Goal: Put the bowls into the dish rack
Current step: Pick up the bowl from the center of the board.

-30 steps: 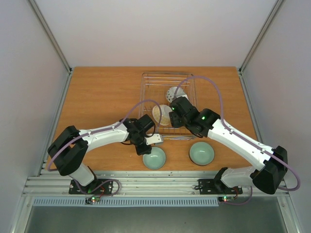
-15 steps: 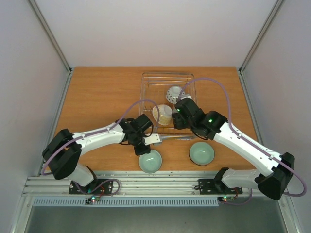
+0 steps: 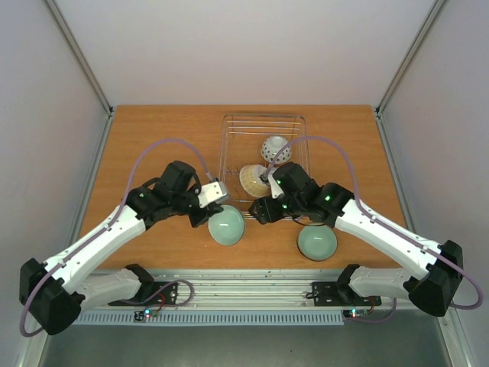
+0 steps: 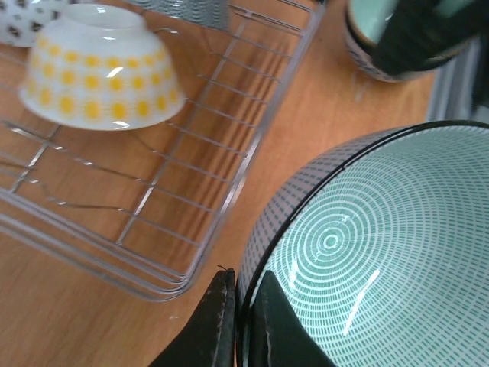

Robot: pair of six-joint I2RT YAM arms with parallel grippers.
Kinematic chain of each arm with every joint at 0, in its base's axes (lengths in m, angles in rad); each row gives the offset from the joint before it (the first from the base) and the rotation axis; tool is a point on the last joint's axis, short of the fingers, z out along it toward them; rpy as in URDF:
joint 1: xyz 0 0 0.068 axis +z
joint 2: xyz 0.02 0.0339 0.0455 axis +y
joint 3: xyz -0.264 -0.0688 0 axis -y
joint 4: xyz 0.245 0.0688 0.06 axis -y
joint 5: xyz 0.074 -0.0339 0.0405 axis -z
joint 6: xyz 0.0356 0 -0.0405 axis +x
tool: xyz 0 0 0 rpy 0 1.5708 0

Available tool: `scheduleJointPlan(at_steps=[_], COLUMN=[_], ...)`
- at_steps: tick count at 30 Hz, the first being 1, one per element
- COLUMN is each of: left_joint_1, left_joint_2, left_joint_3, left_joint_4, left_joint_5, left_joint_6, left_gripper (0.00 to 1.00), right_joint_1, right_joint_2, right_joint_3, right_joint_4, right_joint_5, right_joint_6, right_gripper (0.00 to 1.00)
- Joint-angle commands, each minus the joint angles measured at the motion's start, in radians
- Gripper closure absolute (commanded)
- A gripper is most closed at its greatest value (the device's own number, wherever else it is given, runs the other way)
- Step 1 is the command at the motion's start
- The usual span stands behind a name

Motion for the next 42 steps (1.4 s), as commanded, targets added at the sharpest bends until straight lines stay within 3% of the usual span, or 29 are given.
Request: scheduleJointPlan(at_steps=[1, 9, 15, 27, 38, 42], left_joint_1=[0.058, 0.16, 0.232, 0.274, 0.275, 0.275], left_joint_2=[-0.024, 0.007, 0.034, 0.073, 0.072, 0.067], left_joint_3=[-0.019, -0.017, 0.023, 0.115, 0.095, 0.084], left_joint_4=[0.105, 0.113, 0.056, 0.005, 0.071, 0.099], left_joint_5=[0.006, 0.096, 0.252, 0.442, 0.455, 0.423], left_joint_6=[-0.05, -0.075, -0.068, -0.032, -0.071, -0.081], left_gripper=[1.0, 1.0, 0.99, 0.99, 1.0, 1.0], right_joint_1=[0.01, 0.011, 0.016, 0.028, 0.043, 0.052], right_joint_2=[0.029, 0.028, 0.027, 0.021, 0.035, 0.03], right_joint_3=[-0.041, -0.105, -0.142, -0.197, -0.227, -0.233], right_joint_4=[0.206, 0.43, 0.482, 0.565, 0.685, 0.699], right_joint_5=[-0.241, -0.381, -0.384, -0.328, -0.324, -0.326], right_joint_6=[0.084, 0.157, 0.178, 0.198, 0.254, 0.263], right_gripper=[0.26, 0.2, 0.18, 0.16, 0.16, 0.23])
